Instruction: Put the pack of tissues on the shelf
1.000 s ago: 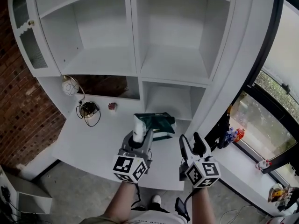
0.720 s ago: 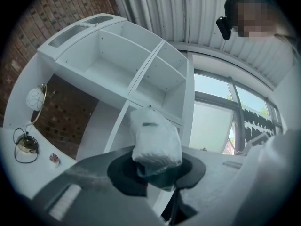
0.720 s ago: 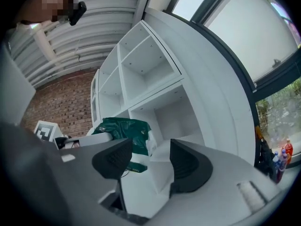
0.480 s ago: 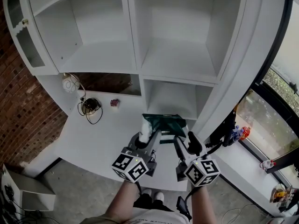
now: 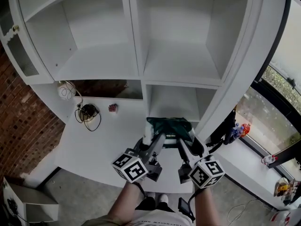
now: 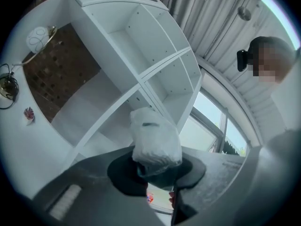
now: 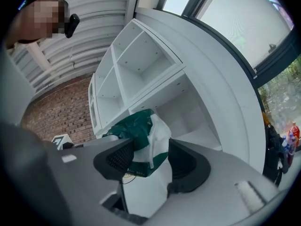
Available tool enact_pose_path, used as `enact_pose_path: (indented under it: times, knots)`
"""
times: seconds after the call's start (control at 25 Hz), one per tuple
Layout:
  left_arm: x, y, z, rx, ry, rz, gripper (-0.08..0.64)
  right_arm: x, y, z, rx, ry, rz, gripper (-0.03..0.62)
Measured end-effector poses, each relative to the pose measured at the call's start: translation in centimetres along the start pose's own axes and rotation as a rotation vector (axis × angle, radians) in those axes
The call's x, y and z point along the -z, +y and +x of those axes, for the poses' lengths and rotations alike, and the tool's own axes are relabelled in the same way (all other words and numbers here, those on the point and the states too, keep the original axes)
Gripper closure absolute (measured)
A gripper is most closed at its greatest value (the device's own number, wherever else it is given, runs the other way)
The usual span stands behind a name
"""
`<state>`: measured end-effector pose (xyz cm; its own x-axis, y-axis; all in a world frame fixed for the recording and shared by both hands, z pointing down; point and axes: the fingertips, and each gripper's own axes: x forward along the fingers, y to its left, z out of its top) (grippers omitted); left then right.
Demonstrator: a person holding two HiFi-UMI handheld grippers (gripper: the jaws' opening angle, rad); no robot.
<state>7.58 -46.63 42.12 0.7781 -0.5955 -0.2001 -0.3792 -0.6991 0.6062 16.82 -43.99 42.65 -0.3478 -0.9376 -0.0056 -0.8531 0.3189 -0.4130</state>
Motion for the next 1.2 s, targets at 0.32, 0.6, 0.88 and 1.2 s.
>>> enact_pose_path:
  times: [0.32, 0.6, 0.88, 1.2]
  knots:
    - [0.4, 1.0, -0.2, 0.003, 0.022, -0.018, 0.456, 0.3, 0.4, -0.3, 0.001, -0.001, -0.017, 0.493]
    - [0.5, 1.0, 0.1, -0.021, 0.045, 0.014, 0.445, -0.1, 0.6, -0.5, -0.005, -0.027, 0.007, 0.556]
    - [0.5, 0.6, -0.1, -0.046, 0.100, 0.128, 0.351, -0.7, 1.3, -1.0, -0.028, -0.071, 0.055, 0.572]
    - [-0.2, 2.0, -1.8, -0.114, 0.095, 0.175, 0.216, -1.9, 0.8, -1.9, -0.018, -0.131, 0.085, 0.578]
